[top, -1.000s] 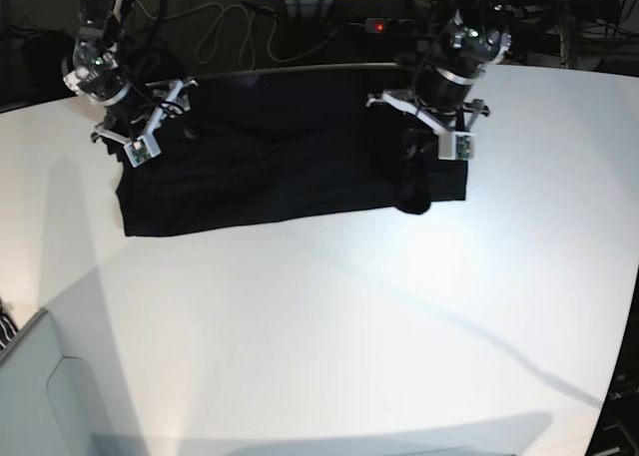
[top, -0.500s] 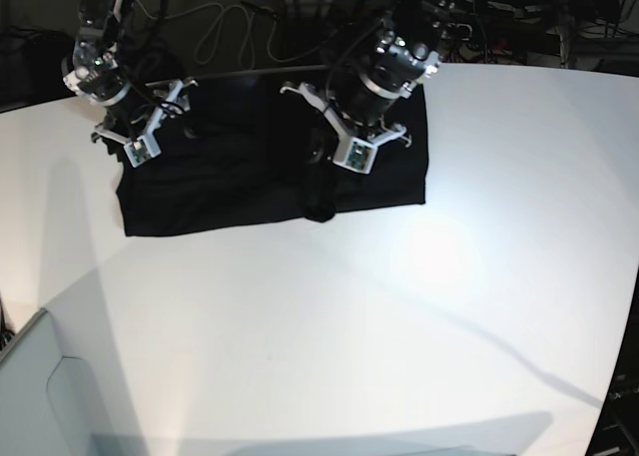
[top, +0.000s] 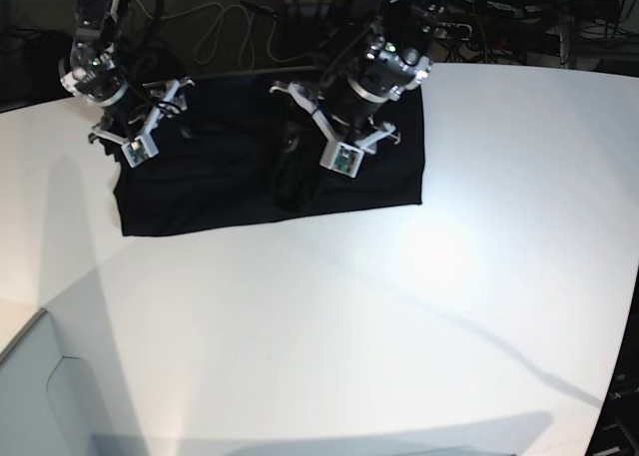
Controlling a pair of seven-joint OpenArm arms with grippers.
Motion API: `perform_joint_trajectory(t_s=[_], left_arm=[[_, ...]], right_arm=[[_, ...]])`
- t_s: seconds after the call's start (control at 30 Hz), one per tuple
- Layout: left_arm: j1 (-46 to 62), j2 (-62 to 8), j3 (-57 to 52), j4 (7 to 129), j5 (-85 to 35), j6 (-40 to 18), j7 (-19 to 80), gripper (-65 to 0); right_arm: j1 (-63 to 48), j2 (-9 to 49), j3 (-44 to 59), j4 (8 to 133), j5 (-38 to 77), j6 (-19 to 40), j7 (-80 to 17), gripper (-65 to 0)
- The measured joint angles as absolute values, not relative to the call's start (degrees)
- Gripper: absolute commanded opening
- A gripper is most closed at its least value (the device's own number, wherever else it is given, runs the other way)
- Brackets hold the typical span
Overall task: Fold the T-shirt properly
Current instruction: 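Grasp the strip end with the left gripper and fold it toward the right gripper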
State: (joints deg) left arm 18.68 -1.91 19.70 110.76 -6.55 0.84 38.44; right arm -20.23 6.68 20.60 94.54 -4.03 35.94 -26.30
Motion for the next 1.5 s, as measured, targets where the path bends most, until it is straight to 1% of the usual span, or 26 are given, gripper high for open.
perform_joint_trajectory(t_s=[0.03, 0.07, 0.13, 0.2, 0.27, 0.37, 0.43, 0.57, 0.77, 0.97, 1.07, 1.2, 1.27, 1.4, 1.5], left_arm=[[18.72, -1.91, 19.73, 111.7, -6.55, 0.84, 38.5, -22.0], [18.72, -1.96, 19.77, 113.16, -6.55, 0.84, 38.61, -20.6], [18.81, -2.13, 19.77, 116.4, -6.44, 0.69, 38.5, -21.0], [19.03, -2.09, 19.57, 118.52, -6.5, 0.62, 37.34, -22.9], [19.03, -2.31, 18.57, 118.15, -6.66, 0.6, 38.02, -25.4], [19.2, -4.47, 15.79, 117.45, -6.52, 0.21, 38.5, -28.3], [19.22, -4.69, 14.11, 117.36, -6.09, 1.13, 39.07, -30.7], [20.67, -4.6, 12.95, 117.23, -6.39, 0.36, 38.87, -34.9], [18.92, -4.54, 20.01, 111.81, -6.63, -0.27, 38.76, -35.2], [13.89, -4.6, 25.76, 104.27, -6.22, 0.19, 38.33, -35.2], [12.43, -4.16, 27.97, 101.51, -6.61, 0.14, 38.39, -35.1], [10.74, -4.14, 29.3, 98.56, -6.57, 0.05, 38.39, -35.1], [10.92, -4.16, 29.06, 100.25, -6.52, 0.16, 38.65, -35.1], [11.4, -4.93, 28.42, 108.51, -6.61, 0.45, 38.63, -35.1], [13.15, -5.98, 24.73, 113.82, -6.96, 0.01, 37.52, -35.1]], right_arm=[[-20.23, 6.68, 20.6, 94.54, -4.05, 35.94, -26.35, -18.1], [-20.21, 6.68, 20.6, 94.54, -4.05, 35.94, -26.35, -18.1], [-20.23, 6.68, 20.6, 94.54, -4.05, 35.94, -26.33, -18.1], [-20.21, 6.68, 20.6, 94.54, -4.05, 35.94, -26.37, -18.1], [-20.23, 6.68, 20.6, 94.54, -4.03, 35.94, -26.3, -18.1], [-20.25, 6.68, 20.6, 95.29, -4.25, 35.94, -26.89, -18.1], [-20.36, 6.68, 20.6, 95.64, -4.49, 35.94, -27.05, -18.0], [-19.99, 6.63, 20.6, 96.23, -4.51, 35.97, -27.53, -18.0], [-19.09, 6.59, 21.69, 98.87, -4.89, 35.97, -27.49, -17.5], [-18.57, 4.73, 28.38, 103.18, -4.82, 35.97, -27.42, -17.5], [-17.12, 4.14, 30.68, 102.06, -4.71, 35.94, -27.88, -17.5], [-16.38, 4.62, 31.0, 97.38, -4.73, 35.97, -27.64, -17.5], [-15.79, 4.64, 31.05, 95.13, -5.26, 35.97, -28.16, -17.5], [-13.21, 4.69, 31.66, 90.17, -4.62, 35.99, -27.64, -17.5], [-12.73, 4.89, 33.21, 89.43, -4.73, 35.97, -27.66, -17.5]])
